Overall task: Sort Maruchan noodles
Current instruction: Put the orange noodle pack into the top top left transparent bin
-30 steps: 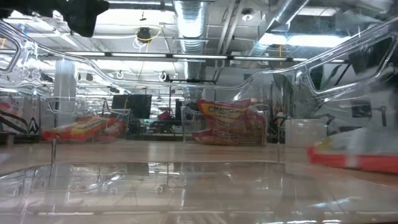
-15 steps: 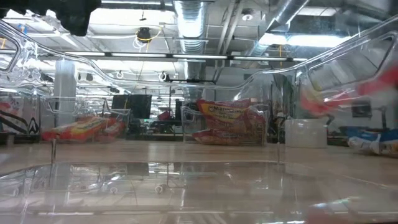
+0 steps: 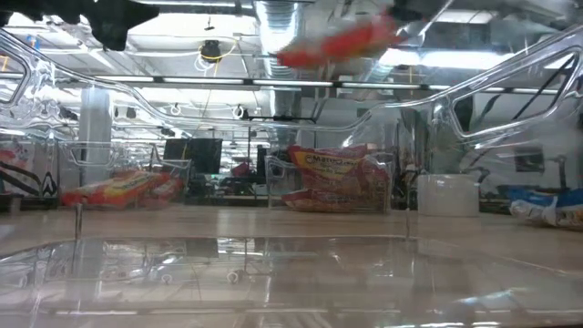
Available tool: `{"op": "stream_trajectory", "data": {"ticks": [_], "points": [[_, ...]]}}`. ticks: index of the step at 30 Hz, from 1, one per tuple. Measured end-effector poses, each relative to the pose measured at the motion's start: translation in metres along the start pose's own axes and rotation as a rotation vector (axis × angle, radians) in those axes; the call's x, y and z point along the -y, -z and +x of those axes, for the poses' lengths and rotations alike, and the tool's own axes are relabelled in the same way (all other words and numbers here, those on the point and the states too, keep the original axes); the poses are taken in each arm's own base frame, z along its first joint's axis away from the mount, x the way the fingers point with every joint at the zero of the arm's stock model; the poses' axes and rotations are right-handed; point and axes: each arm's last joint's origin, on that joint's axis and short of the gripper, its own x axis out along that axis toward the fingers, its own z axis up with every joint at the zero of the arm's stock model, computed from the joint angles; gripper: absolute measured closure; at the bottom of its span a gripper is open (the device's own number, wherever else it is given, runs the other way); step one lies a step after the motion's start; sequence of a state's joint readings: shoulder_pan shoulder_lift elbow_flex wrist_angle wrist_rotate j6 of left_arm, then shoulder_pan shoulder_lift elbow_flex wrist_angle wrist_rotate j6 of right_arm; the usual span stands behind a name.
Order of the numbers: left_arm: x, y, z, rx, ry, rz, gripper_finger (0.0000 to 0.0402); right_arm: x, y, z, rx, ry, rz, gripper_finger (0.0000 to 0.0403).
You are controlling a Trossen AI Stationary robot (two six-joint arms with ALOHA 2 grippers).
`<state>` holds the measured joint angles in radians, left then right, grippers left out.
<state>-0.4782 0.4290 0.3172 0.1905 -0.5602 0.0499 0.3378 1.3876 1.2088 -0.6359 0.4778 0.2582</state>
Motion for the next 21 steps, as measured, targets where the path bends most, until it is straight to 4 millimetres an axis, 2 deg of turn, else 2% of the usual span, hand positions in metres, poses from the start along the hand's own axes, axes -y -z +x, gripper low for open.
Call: {"op": "stream_trajectory", "data": {"ticks": [6, 10, 21], "points": [[-0.003, -0.003, -0.002, 0.019, -0.077, 0.017, 0.0162, 0.018, -0.036, 0.054, 0.25, 0.063, -0.034, 0.0385], [-0.004, -0.007, -0.004, 0.056, -0.072, 0.021, 0.0162, 0.033, -0.051, 0.094, 0.382, 0.061, -0.001, 0.0385], [-0.001, -0.011, -0.008, 0.093, -0.018, 0.029, 0.0162, 0.063, -0.085, 0.209, 0.423, 0.134, 0.103, 0.0385]]}}
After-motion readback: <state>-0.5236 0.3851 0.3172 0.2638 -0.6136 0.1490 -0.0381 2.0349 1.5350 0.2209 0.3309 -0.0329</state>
